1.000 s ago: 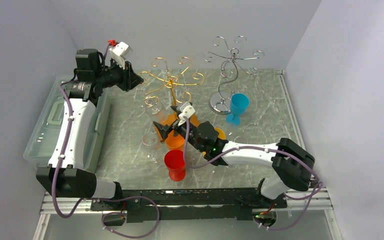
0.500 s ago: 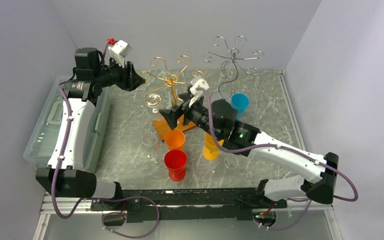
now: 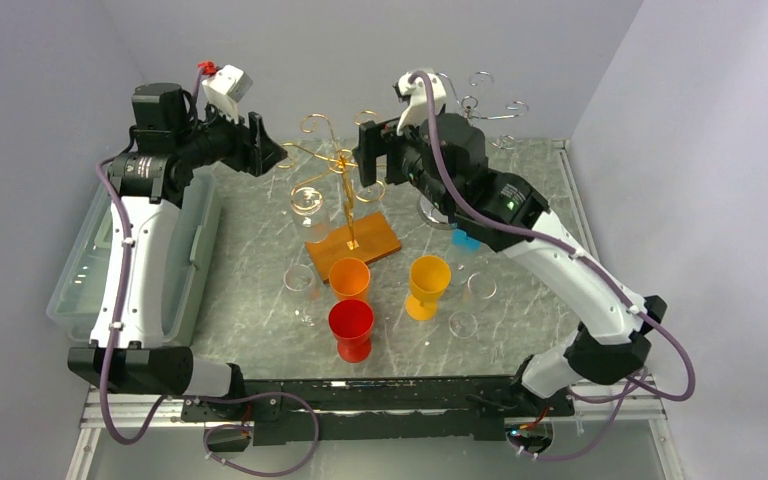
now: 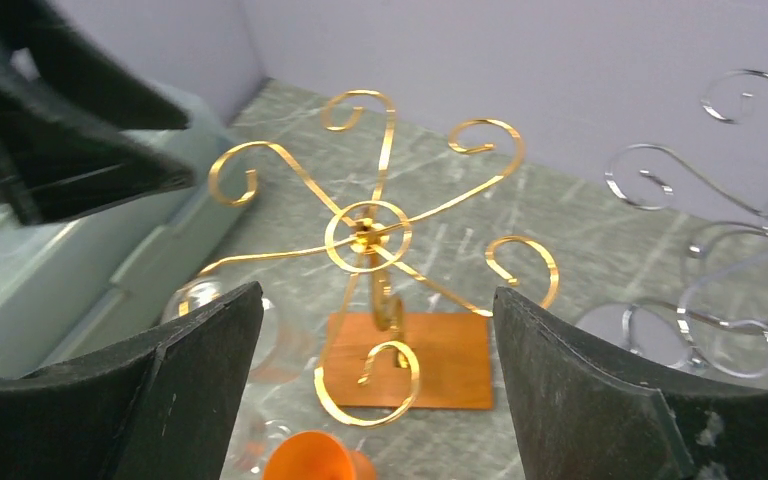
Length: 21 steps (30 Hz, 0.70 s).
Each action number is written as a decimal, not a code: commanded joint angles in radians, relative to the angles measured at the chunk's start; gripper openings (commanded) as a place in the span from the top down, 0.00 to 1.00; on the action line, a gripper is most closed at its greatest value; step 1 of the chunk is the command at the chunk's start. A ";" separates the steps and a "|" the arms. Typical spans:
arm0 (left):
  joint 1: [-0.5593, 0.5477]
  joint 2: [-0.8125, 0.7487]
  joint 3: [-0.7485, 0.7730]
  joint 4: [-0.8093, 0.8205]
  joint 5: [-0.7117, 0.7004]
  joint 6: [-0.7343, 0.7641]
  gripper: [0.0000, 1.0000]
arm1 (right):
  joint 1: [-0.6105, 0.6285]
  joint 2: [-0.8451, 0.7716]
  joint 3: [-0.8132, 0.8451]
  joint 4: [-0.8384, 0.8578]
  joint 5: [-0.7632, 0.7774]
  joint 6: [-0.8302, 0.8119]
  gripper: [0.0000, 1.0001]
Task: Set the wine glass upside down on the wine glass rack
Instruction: Adjust the wine rack at the center of the board.
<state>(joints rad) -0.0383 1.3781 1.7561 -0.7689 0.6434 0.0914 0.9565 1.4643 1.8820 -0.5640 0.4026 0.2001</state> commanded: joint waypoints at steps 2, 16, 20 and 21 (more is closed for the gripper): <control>-0.003 -0.018 -0.053 -0.051 -0.080 -0.035 0.31 | -0.093 0.064 0.113 -0.144 0.059 -0.025 0.15; -0.002 0.009 -0.110 0.050 0.011 -0.164 0.53 | -0.254 0.098 0.018 -0.048 -0.095 0.032 0.39; -0.002 0.013 -0.134 0.068 0.011 -0.160 0.58 | -0.262 0.104 -0.010 -0.036 -0.125 0.042 0.48; -0.003 0.015 -0.138 0.071 0.008 -0.159 0.60 | -0.263 0.108 -0.014 -0.036 -0.131 0.046 0.48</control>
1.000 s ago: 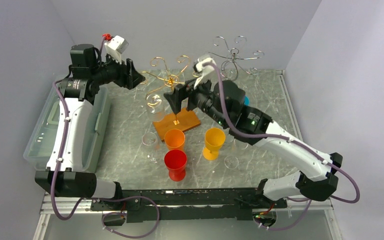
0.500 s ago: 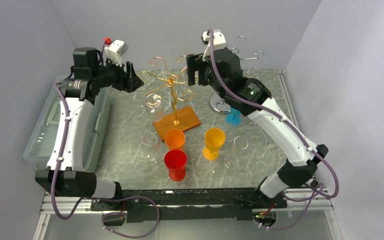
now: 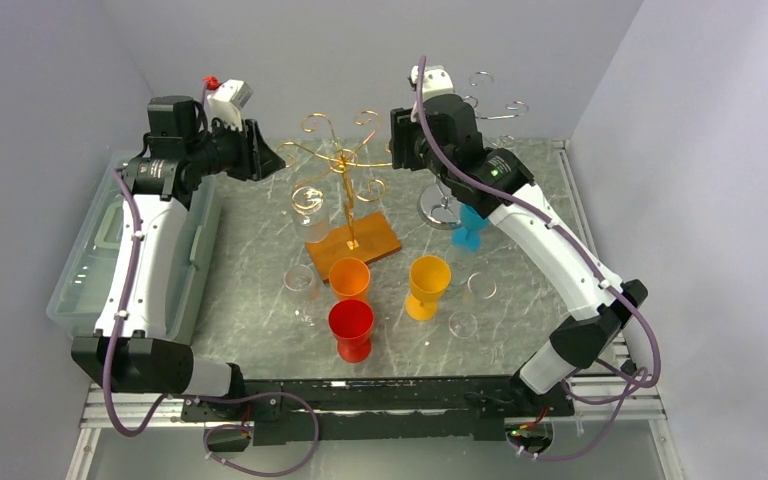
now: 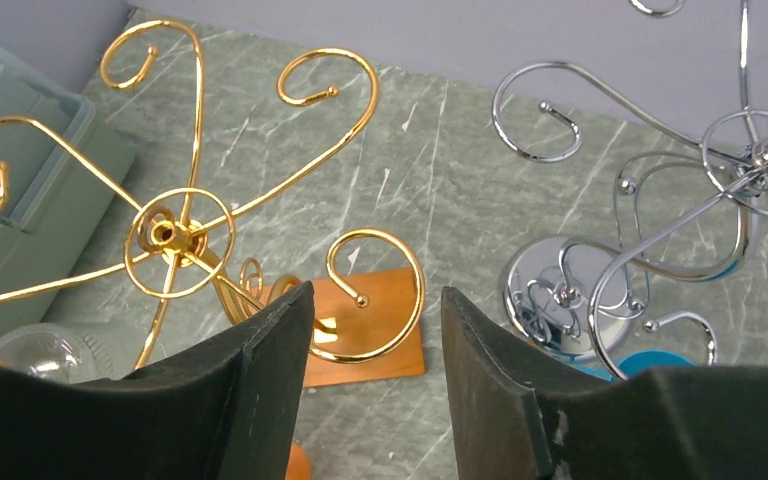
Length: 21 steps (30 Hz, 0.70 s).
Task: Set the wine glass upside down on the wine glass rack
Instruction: Adjust the wine rack at the center of the board.
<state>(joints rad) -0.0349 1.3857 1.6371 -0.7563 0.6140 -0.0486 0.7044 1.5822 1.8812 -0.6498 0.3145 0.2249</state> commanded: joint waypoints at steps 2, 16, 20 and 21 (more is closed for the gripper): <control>-0.006 0.011 -0.024 0.060 0.037 -0.017 0.61 | -0.011 -0.001 -0.018 0.045 -0.046 0.025 0.49; -0.005 0.070 0.021 0.109 -0.016 0.004 0.70 | -0.017 -0.009 -0.105 0.081 -0.093 0.052 0.59; -0.005 0.103 0.059 0.123 -0.026 0.001 0.70 | -0.017 -0.024 -0.146 0.104 -0.126 0.082 0.63; -0.005 0.112 0.070 0.125 -0.025 0.001 0.70 | -0.018 -0.025 -0.155 0.113 -0.137 0.089 0.64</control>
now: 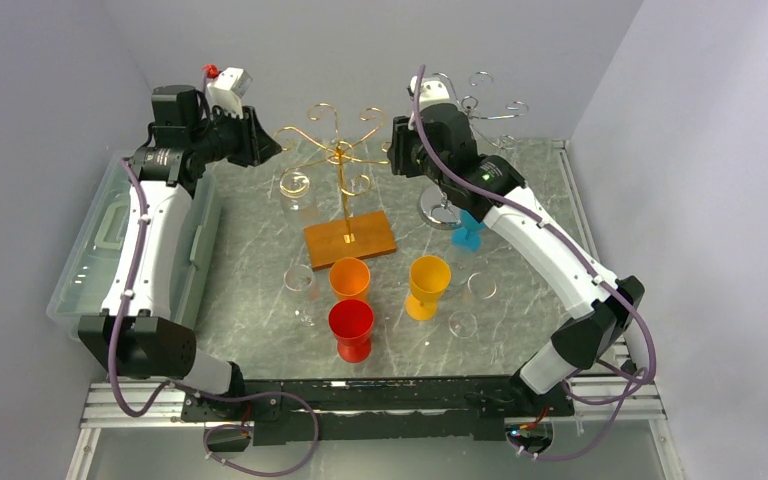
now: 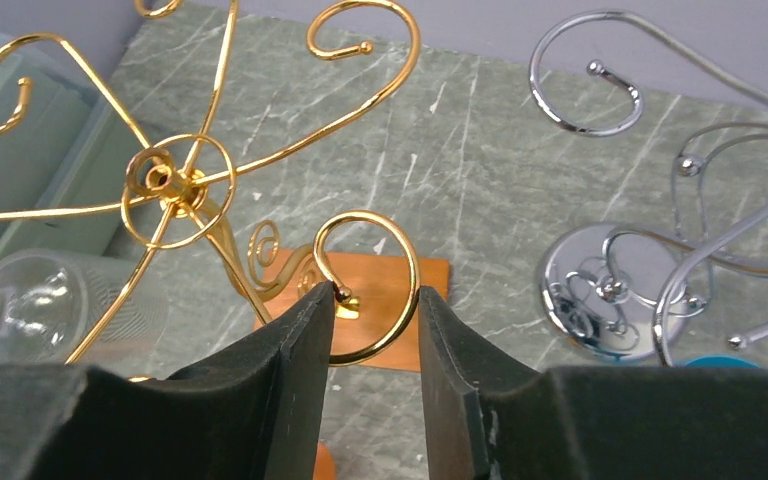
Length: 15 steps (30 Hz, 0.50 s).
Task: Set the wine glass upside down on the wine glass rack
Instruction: Adjust the wine rack at the center of the board.
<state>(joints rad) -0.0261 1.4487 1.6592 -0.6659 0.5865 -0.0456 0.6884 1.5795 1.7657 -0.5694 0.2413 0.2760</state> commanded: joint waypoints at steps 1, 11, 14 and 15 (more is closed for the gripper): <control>-0.014 0.059 0.057 0.037 0.003 -0.003 0.70 | -0.001 -0.023 -0.047 0.036 -0.074 0.045 0.64; -0.014 0.144 0.142 0.063 -0.018 0.002 0.70 | 0.031 0.009 -0.070 0.051 -0.133 0.073 0.68; -0.015 0.156 0.157 0.076 -0.028 0.002 0.70 | 0.045 0.028 -0.063 0.049 -0.145 0.078 0.69; -0.015 0.162 0.164 0.079 -0.032 0.003 0.70 | 0.049 0.034 -0.061 0.049 -0.146 0.078 0.69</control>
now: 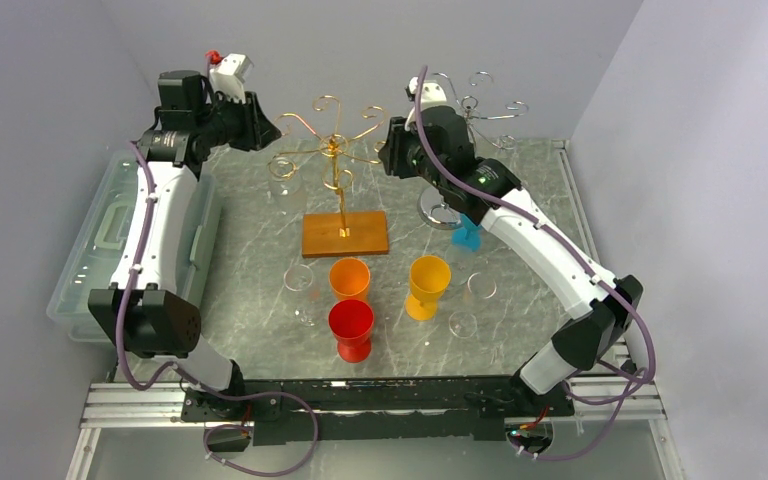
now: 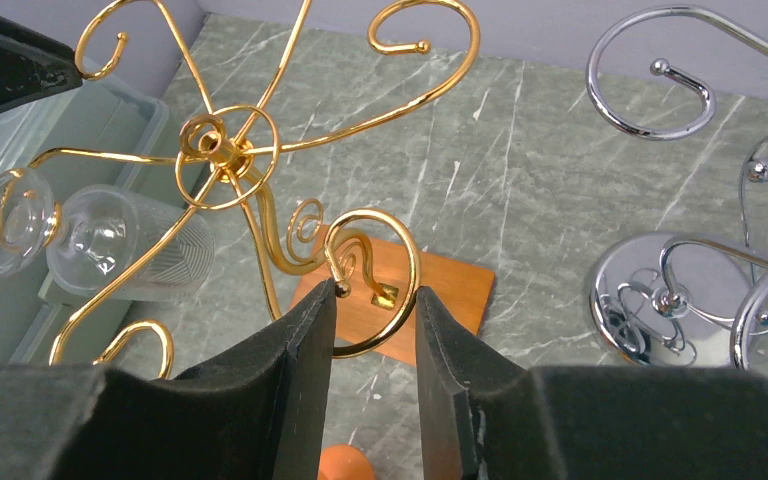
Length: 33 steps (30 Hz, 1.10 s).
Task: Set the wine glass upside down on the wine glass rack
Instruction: Adjust the wine rack at the center of the board.
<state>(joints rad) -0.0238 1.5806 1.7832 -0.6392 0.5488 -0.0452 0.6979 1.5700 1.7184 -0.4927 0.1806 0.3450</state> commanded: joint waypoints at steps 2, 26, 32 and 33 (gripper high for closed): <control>-0.017 0.038 0.053 0.057 -0.004 0.004 0.70 | 0.048 0.057 -0.007 -0.029 -0.092 0.012 0.69; -0.026 0.017 0.030 0.096 -0.012 0.009 0.68 | 0.082 0.067 -0.044 -0.074 -0.098 0.024 0.57; -0.030 0.003 0.013 0.087 -0.010 0.012 0.67 | 0.082 0.027 -0.060 -0.095 -0.078 0.009 0.42; -0.030 -0.001 0.010 0.083 -0.010 0.013 0.67 | 0.081 0.019 -0.060 -0.096 -0.078 0.004 0.41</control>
<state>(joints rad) -0.0437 1.6115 1.8080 -0.5838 0.5194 -0.0376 0.7681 1.5925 1.6886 -0.4496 0.1524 0.3794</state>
